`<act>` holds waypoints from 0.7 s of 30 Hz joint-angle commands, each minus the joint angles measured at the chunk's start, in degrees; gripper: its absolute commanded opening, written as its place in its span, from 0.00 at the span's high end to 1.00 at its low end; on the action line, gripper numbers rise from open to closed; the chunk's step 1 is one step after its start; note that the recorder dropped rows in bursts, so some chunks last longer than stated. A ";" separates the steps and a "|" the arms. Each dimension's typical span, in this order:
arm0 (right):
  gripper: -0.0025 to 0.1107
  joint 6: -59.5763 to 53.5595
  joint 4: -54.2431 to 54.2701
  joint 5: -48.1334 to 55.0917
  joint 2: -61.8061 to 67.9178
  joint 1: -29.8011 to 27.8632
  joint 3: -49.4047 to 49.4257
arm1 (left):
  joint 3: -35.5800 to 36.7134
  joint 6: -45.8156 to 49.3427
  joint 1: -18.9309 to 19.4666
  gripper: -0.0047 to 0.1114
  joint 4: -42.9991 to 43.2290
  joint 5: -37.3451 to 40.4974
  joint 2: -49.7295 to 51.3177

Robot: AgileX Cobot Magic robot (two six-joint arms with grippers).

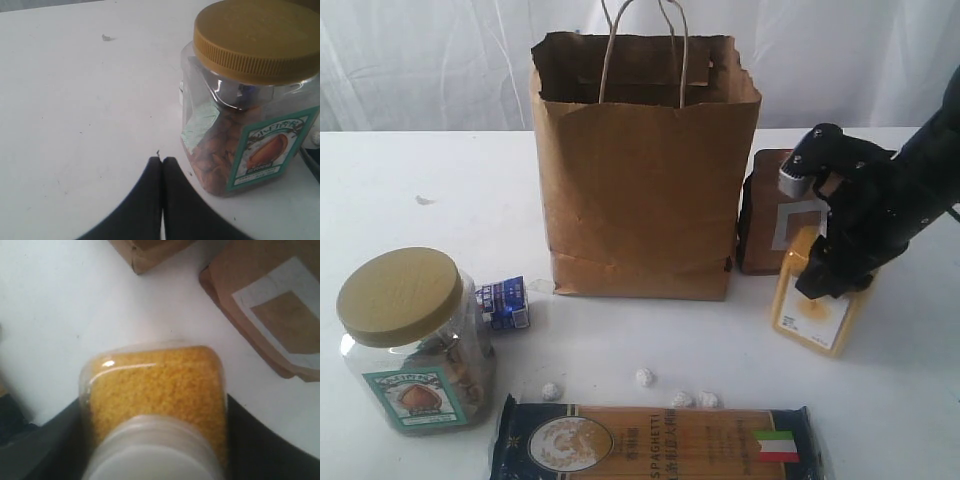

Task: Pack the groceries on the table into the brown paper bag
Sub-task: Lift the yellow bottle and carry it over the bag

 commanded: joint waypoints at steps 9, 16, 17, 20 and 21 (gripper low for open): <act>0.98 14.27 2.49 5.31 -0.69 1.71 0.06 | 0.38 0.17 0.09 0.96 -0.04 0.13 -0.20; 0.98 18.42 2.49 3.72 -10.28 1.71 0.06 | 0.38 0.17 0.09 0.96 -0.04 0.13 -0.20; 0.98 19.39 2.49 3.41 -12.07 1.71 0.06 | 0.38 0.17 0.09 0.96 -0.04 0.13 -0.20; 0.98 22.12 2.27 2.97 -17.07 1.71 -0.88 | 0.38 0.17 0.09 0.96 -0.04 0.13 -0.20; 0.98 22.80 2.27 3.08 -18.76 1.71 -1.77 | 0.38 0.17 0.09 0.96 -0.04 0.13 -0.20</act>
